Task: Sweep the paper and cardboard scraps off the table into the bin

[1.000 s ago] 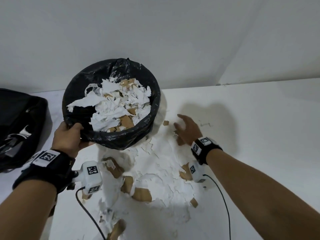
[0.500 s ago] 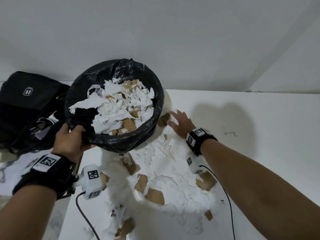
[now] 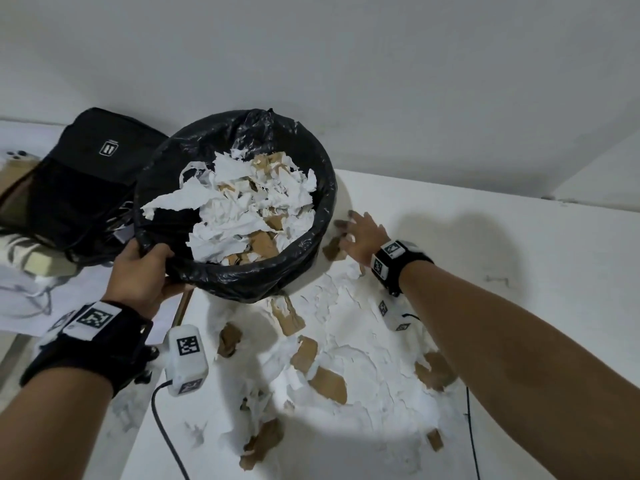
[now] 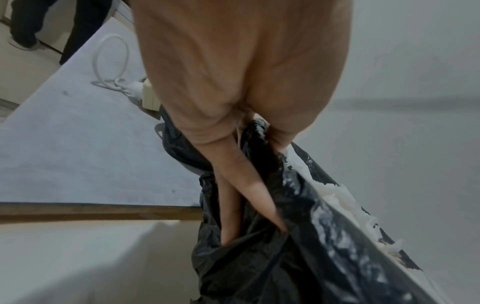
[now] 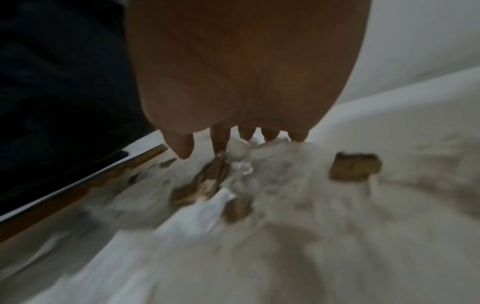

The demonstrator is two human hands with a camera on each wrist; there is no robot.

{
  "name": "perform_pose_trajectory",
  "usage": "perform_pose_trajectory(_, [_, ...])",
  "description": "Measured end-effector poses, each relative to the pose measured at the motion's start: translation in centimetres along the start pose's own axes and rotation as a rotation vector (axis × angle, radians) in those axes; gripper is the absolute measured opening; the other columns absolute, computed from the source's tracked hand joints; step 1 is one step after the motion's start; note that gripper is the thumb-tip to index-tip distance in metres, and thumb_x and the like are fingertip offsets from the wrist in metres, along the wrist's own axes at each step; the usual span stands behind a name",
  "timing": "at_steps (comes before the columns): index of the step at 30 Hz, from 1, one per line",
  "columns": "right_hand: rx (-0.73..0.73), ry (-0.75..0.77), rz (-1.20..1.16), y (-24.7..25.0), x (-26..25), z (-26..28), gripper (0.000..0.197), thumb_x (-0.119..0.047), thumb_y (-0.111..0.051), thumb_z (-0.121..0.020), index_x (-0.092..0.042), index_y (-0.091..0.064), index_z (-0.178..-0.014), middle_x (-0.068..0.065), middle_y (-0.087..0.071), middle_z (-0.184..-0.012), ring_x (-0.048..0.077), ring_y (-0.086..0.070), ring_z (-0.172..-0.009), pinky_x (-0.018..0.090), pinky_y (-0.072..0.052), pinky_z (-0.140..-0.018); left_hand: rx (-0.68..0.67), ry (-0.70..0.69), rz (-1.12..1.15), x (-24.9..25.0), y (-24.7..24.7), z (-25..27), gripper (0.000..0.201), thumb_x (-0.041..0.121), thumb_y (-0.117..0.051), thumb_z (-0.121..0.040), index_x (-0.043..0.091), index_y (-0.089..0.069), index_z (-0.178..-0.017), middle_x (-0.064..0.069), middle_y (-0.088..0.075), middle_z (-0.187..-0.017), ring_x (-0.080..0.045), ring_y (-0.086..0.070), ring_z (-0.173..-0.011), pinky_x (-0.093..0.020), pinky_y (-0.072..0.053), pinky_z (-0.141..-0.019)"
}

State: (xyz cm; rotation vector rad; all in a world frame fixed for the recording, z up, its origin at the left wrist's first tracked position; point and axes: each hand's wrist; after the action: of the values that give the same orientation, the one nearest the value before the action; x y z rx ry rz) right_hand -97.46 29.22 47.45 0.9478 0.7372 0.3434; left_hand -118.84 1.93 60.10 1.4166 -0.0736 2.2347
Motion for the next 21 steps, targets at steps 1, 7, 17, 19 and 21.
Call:
perform_pose_trajectory(1, [0.003,0.032,0.017,-0.9,-0.7,0.4,0.048,-0.045,-0.046,-0.096,-0.035,-0.044,-0.144,0.002,-0.026,-0.158,0.029,-0.023,-0.144,0.049,-0.023,-0.117,0.0,0.002,-0.004,-0.1,0.2,-0.1,0.016,0.001,-0.047,-0.105,0.014,-0.056,-0.106,-0.009,-0.058,-0.091,-0.027,-0.061,-0.072,-0.031,-0.062,-0.046])
perform_pose_trajectory(7, [-0.007,0.248,-0.107,-3.8,-3.2,4.6,0.036,-0.04,-0.048,-0.094,-0.023,-0.064,-0.122,0.004,-0.054,-0.137,0.028,-0.056,-0.117,0.049,-0.046,-0.101,0.013,0.015,0.008,-0.8,0.2,0.6,0.02,0.002,-0.047,-0.105,0.014,-0.052,-0.12,-0.007,-0.061,-0.09,-0.026,-0.063,-0.073,-0.029,-0.059,-0.042])
perform_pose_trajectory(17, [0.265,-0.354,-0.026,2.4,10.0,9.6,0.061,-0.054,-0.043,-0.095,-0.032,-0.03,-0.151,0.002,-0.017,-0.163,0.023,-0.011,-0.151,0.05,-0.011,-0.12,-0.102,-0.029,0.003,0.0,-7.0,2.4,0.021,0.004,-0.05,-0.102,0.016,-0.055,-0.118,-0.009,-0.064,-0.096,-0.021,-0.07,-0.058,-0.028,-0.057,-0.042])
perform_pose_trajectory(19, [0.256,-0.514,-0.061,2.9,13.7,12.1,0.066,-0.058,-0.043,-0.095,-0.033,-0.026,-0.153,0.002,-0.01,-0.165,0.027,-0.005,-0.151,0.051,-0.009,-0.12,-0.149,-0.036,-0.002,0.2,-9.5,2.8,0.021,0.004,-0.05,-0.102,0.015,-0.054,-0.119,-0.008,-0.062,-0.096,-0.025,-0.066,-0.068,-0.027,-0.057,-0.042])
perform_pose_trajectory(21, [0.215,-0.635,-0.111,2.8,16.8,14.3,0.071,-0.063,-0.042,-0.094,-0.033,-0.021,-0.154,0.003,-0.004,-0.165,0.032,-0.002,-0.151,0.053,-0.009,-0.12,-0.191,-0.045,-0.009,0.3,-11.8,3.5,0.021,0.003,-0.049,-0.103,0.014,-0.053,-0.121,-0.007,-0.061,-0.091,-0.025,-0.064,-0.068,-0.026,-0.056,-0.042])
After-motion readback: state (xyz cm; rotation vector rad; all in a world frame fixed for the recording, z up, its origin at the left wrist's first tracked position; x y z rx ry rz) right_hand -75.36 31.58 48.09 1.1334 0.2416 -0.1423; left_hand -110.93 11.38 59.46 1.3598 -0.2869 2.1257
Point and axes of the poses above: each hand's wrist, its own z-axis away from the middle knuckle, its own y-axis out of the back of the hand, x = y × z
